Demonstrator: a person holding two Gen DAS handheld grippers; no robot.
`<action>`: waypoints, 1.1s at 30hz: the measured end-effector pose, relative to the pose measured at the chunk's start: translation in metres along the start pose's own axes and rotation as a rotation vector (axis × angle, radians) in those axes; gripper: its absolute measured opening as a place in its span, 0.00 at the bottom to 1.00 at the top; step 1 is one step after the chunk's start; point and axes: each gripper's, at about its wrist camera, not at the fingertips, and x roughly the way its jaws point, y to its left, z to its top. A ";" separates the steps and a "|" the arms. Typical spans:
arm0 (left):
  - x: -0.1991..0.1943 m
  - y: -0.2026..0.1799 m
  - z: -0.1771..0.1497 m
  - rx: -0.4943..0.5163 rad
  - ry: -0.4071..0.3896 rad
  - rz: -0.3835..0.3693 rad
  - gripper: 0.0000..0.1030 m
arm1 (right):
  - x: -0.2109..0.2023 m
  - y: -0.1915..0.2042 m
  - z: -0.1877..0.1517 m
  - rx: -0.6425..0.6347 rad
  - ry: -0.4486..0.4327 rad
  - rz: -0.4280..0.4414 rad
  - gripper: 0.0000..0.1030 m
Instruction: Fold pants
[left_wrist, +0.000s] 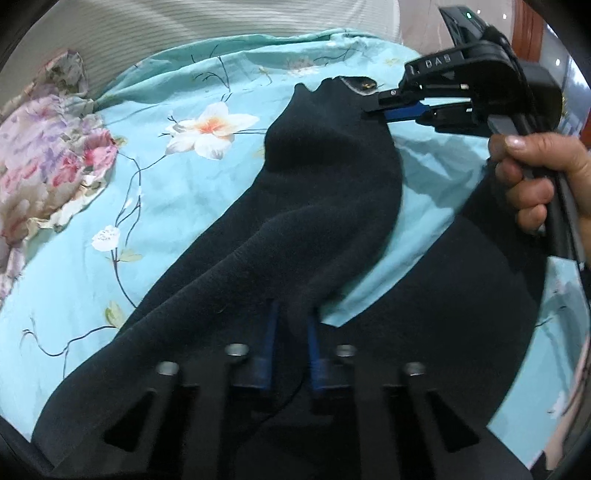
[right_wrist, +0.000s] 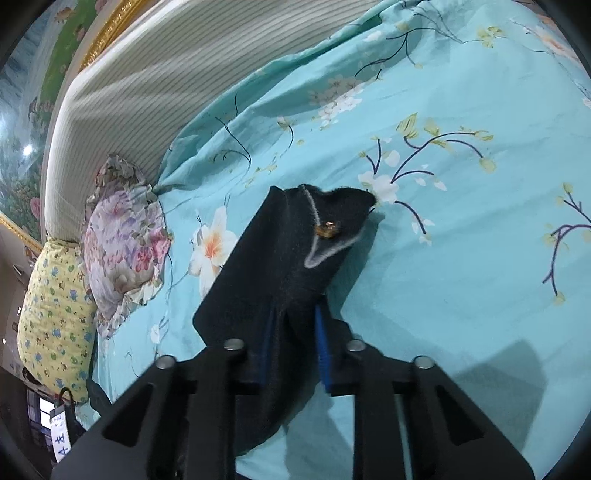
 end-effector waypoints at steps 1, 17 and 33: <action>-0.004 0.000 0.000 0.004 -0.011 0.001 0.06 | -0.003 0.000 0.000 0.005 -0.007 0.005 0.14; -0.112 0.002 -0.025 0.007 -0.183 -0.117 0.01 | -0.103 0.028 -0.049 0.016 -0.134 0.076 0.07; -0.037 -0.036 -0.014 0.135 -0.041 0.000 0.32 | -0.050 -0.023 -0.041 0.148 -0.091 -0.041 0.69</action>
